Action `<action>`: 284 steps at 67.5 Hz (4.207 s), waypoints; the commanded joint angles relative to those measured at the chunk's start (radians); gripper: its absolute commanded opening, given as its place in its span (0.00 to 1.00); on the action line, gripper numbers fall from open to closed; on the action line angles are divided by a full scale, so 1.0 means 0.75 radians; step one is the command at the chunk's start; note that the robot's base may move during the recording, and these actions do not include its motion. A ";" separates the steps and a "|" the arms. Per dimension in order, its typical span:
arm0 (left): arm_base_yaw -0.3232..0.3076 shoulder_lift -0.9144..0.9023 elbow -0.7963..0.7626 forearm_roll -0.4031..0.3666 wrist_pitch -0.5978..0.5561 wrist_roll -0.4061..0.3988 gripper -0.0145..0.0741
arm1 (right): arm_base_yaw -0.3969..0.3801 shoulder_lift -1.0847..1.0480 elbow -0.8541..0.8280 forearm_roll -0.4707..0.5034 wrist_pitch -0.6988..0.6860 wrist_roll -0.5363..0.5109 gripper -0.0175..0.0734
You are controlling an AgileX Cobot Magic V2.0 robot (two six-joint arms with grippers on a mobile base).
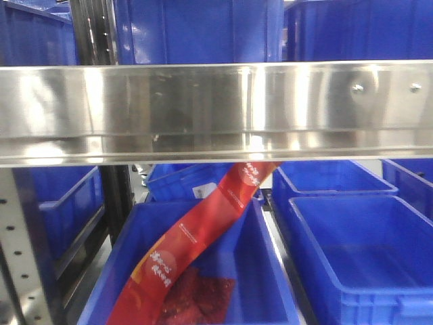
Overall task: Move two blue bins to right shelf middle
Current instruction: 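Raise and push the held bin forward onto the upper shelf rollers, then open both grippers to release the bin's side walls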
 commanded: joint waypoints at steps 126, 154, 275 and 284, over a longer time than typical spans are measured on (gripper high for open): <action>0.001 -0.021 -0.023 -0.033 0.007 0.009 0.04 | -0.005 -0.024 -0.018 0.009 -0.077 -0.004 0.02; 0.001 0.177 0.016 -0.001 0.208 0.009 0.04 | -0.005 0.142 0.068 0.009 0.080 -0.004 0.02; 0.165 -0.756 0.973 0.277 -0.277 -0.099 0.04 | -0.079 -0.524 0.976 -0.327 -0.320 -0.004 0.01; 0.172 -0.937 1.168 0.305 -0.385 -0.099 0.04 | -0.079 -0.679 1.238 -0.327 -0.524 -0.004 0.01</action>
